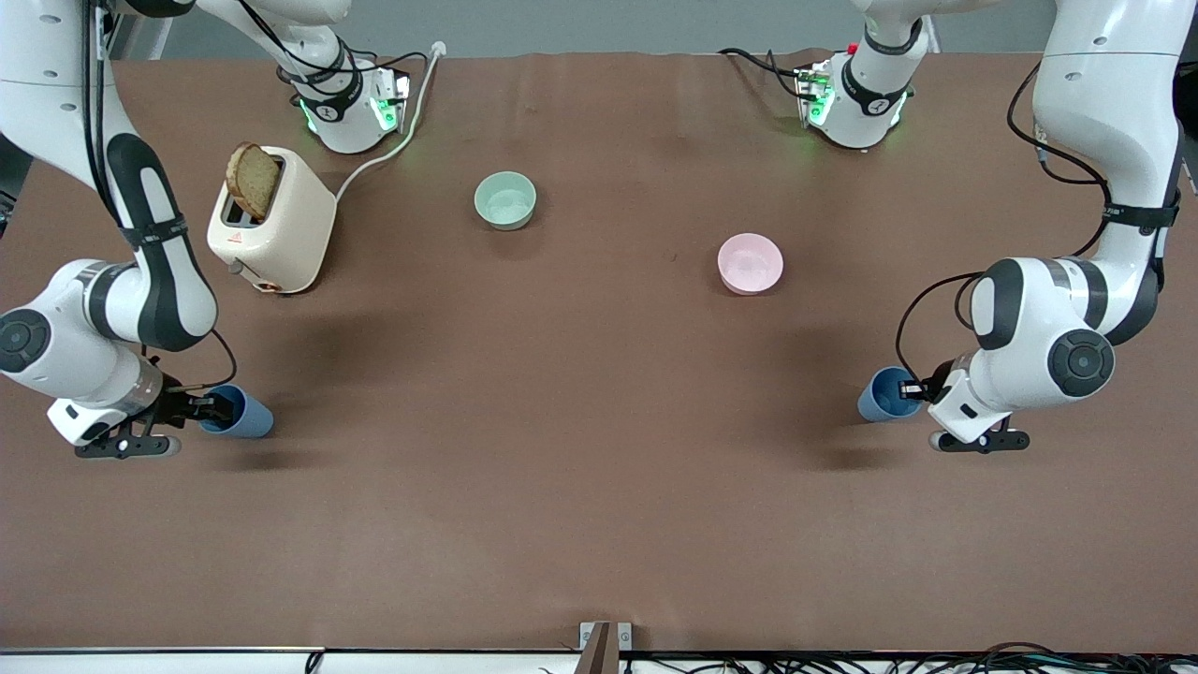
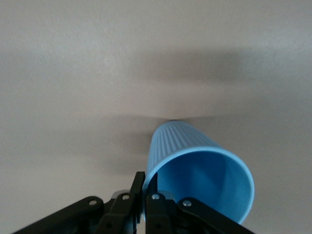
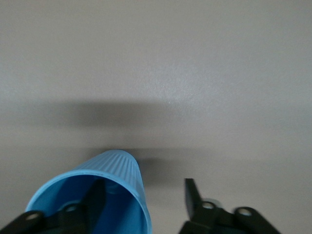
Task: Stack blue cups with both arms
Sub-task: 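Grasp one blue cup with the right gripper while the left gripper grasps the other, then carry the cups toward the table middle with both grippers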
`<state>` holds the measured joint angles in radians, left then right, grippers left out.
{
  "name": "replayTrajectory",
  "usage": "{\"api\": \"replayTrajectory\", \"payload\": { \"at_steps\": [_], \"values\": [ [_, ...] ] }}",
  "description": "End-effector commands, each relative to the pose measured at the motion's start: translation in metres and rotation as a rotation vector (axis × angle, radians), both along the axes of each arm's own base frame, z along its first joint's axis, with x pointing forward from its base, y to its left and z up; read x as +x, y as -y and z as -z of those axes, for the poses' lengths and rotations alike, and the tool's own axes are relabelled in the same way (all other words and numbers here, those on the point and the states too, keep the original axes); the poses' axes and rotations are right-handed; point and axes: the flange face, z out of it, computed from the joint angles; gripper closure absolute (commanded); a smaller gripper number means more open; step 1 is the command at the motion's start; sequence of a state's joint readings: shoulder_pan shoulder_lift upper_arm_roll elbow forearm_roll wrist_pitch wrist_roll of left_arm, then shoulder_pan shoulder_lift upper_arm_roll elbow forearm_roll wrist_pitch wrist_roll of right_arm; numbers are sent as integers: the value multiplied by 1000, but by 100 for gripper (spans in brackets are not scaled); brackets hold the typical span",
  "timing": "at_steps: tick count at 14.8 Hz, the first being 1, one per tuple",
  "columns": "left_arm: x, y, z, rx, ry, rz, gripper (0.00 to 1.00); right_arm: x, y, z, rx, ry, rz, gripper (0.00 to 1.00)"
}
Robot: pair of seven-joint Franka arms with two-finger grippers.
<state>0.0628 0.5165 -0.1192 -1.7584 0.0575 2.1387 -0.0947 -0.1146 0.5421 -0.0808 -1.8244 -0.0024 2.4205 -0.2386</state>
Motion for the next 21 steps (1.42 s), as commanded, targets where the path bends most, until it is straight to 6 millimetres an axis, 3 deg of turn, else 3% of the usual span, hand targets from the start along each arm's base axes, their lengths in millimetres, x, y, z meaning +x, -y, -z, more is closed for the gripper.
{"api": "replayTrajectory", "payload": {
  "at_steps": [1,2,4,8,10,13,17,19,21],
  "values": [
    [4,11,-32,14,47,14,100,-3,-1,3,13,-1,13,81],
    [4,21,-51,8,73,28,100,-3,-1,4,14,-3,19,94],
    [-2,63,-78,-36,76,59,100,-2,-1,3,14,-3,19,99],
    [-30,211,-108,-103,74,-28,100,1,1,-8,16,-8,16,99],
    [-48,280,-102,-109,56,-89,100,9,-1,-36,28,-30,17,99],
    [-75,365,-82,-120,16,-132,100,24,-18,-102,183,-6,96,99],
    [-89,431,-47,-139,-22,-193,100,20,-75,-169,280,-19,180,98],
    [-90,440,-26,-126,-15,-229,99,15,-133,-193,306,-43,233,99],
    [-93,450,-4,-132,6,-238,99,11,-186,-202,335,-55,261,99]
  ]
}}
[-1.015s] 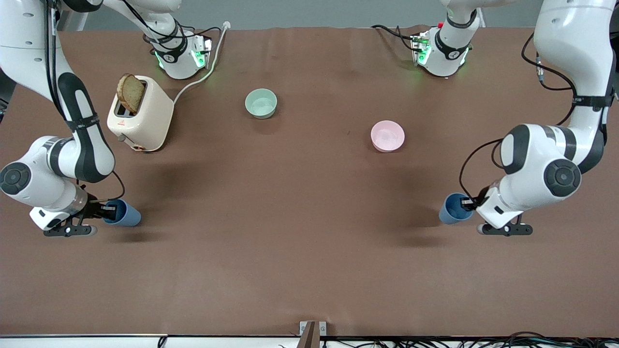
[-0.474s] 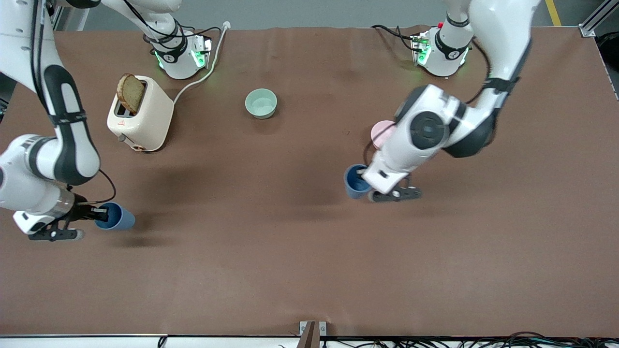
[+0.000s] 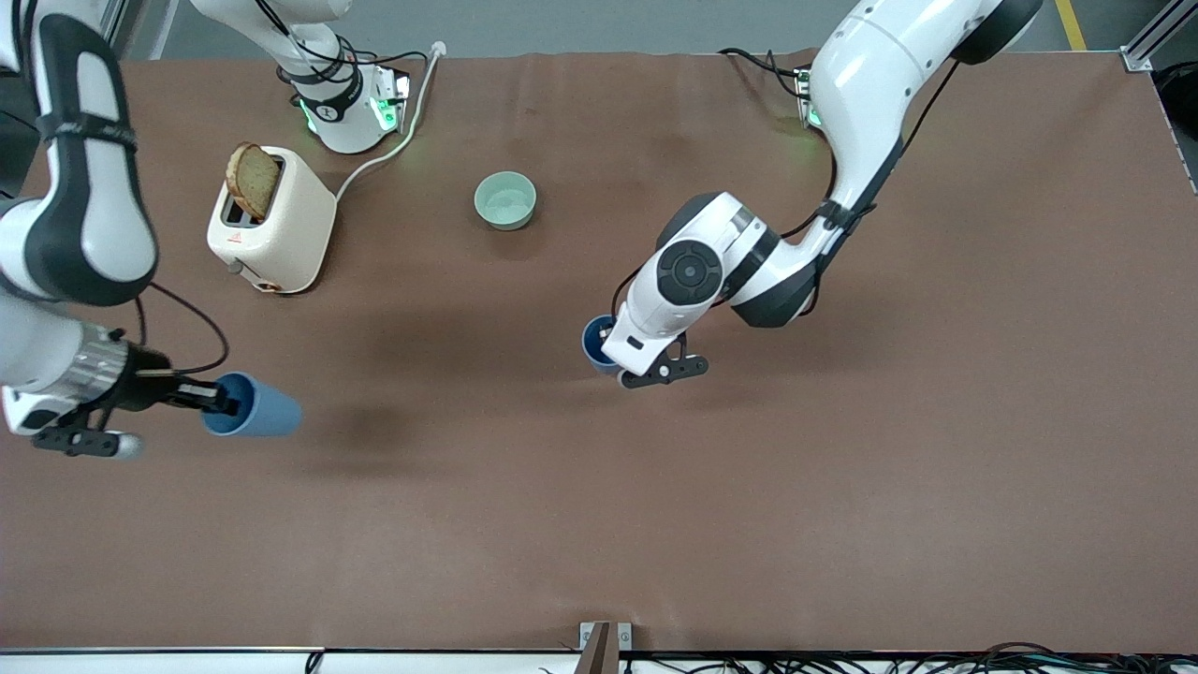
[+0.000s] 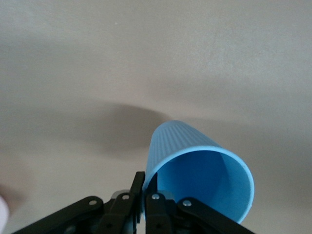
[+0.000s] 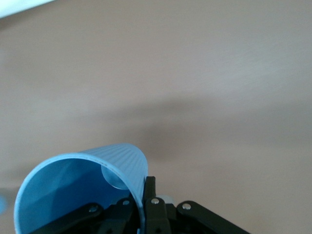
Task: Stack blue cups with both arms
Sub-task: 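Carry the cups toward the table middle with both grippers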
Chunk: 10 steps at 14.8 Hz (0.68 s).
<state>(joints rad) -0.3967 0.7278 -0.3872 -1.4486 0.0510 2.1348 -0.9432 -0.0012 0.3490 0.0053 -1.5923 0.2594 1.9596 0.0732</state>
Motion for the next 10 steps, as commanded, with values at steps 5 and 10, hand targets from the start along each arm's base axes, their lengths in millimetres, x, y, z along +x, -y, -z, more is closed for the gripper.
{"api": "replayTrajectory", "payload": {
  "at_steps": [5,10],
  "values": [
    [14,6,17,-17,45,-54,4,-24,-144,-25,86,-31,70,99],
    [43,-44,-115,25,123,-121,0,-46,-218,-27,96,-58,60,99]
  ]
}}
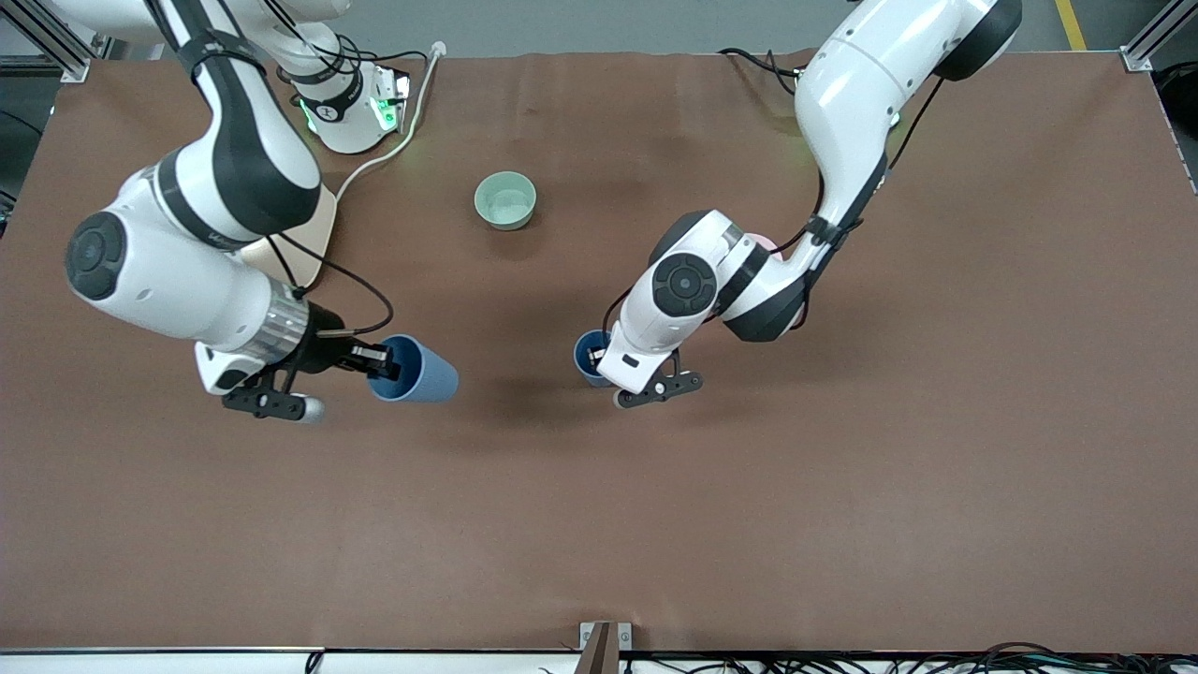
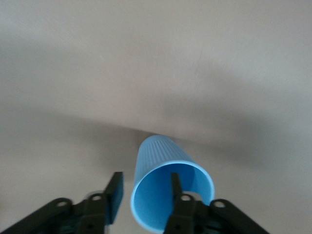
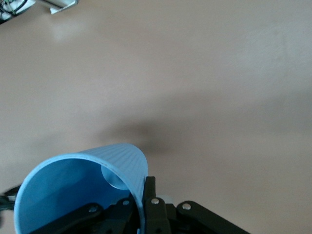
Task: Stack blue cups with both arms
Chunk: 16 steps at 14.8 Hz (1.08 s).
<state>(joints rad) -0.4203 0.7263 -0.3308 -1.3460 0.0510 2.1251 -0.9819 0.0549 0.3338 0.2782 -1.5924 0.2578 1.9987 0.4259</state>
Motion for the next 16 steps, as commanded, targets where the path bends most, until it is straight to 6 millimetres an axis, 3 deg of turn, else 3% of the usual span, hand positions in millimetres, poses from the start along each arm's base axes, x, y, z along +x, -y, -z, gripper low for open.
{"api": "replayTrajectory", "payload": {
  "at_steps": [1,2,5,8,9,12,14,16],
  "values": [
    [16,-66,-115,57,67,-61,0,-18,-39,-5,-3,-17,33,99],
    [23,-96,-148,66,88,-79,0,-23,-54,-5,-6,-15,31,99],
    [26,-169,-234,81,155,-159,0,-49,-127,-1,-26,17,72,99],
    [16,-252,-293,134,171,-116,0,-74,-192,38,-74,29,114,99],
    [11,-283,-314,152,180,-78,0,-80,-205,50,-92,30,113,99],
    [-4,-357,-345,199,172,92,0,-83,-219,87,-138,41,105,99],
    [-11,-386,-348,214,131,211,0,-86,-229,100,-134,54,93,99],
    [-22,-402,-355,216,110,239,0,-88,-234,110,-140,45,84,99]
  ]
}}
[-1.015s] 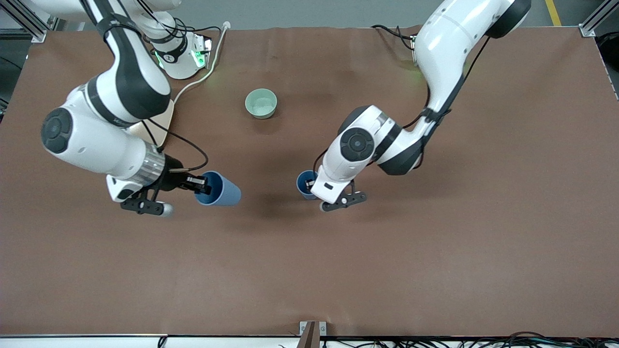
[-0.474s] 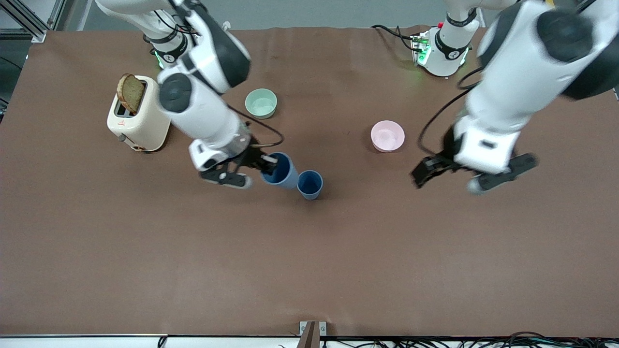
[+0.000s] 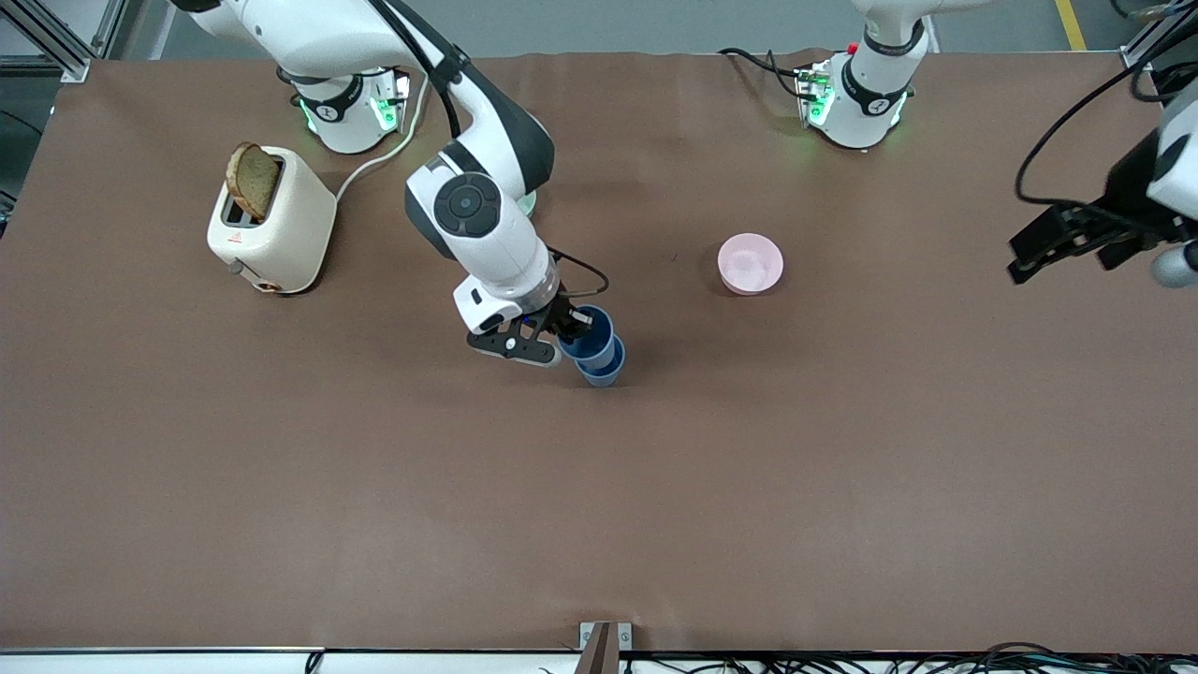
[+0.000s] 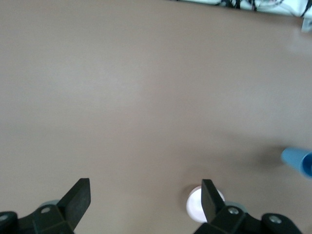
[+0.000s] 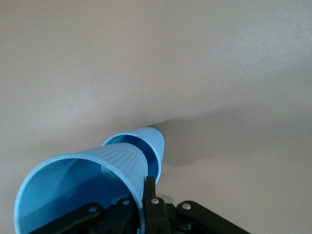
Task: Stack blue cups with both arms
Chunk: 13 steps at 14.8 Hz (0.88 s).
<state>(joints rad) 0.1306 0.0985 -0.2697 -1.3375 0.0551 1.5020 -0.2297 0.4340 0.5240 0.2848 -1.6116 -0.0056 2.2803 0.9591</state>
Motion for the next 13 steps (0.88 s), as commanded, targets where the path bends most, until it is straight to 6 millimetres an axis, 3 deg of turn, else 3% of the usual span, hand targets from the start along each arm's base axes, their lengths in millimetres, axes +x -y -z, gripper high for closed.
{"api": "replayTrajectory", "payload": {
  "at_steps": [1,4,8,13],
  "values": [
    [-21,-2,-6,21,-26,54,0,-3,-6,0,-11,14,3,99],
    [-40,3,8,30,-42,114,0,-5,-9,2,-12,12,-2,99],
    [-60,-6,11,-11,-55,101,0,-7,-11,8,-25,14,-13,99],
    [-58,-1,11,-9,-55,112,0,-1,-4,15,-45,21,-16,98]
  ]
}}
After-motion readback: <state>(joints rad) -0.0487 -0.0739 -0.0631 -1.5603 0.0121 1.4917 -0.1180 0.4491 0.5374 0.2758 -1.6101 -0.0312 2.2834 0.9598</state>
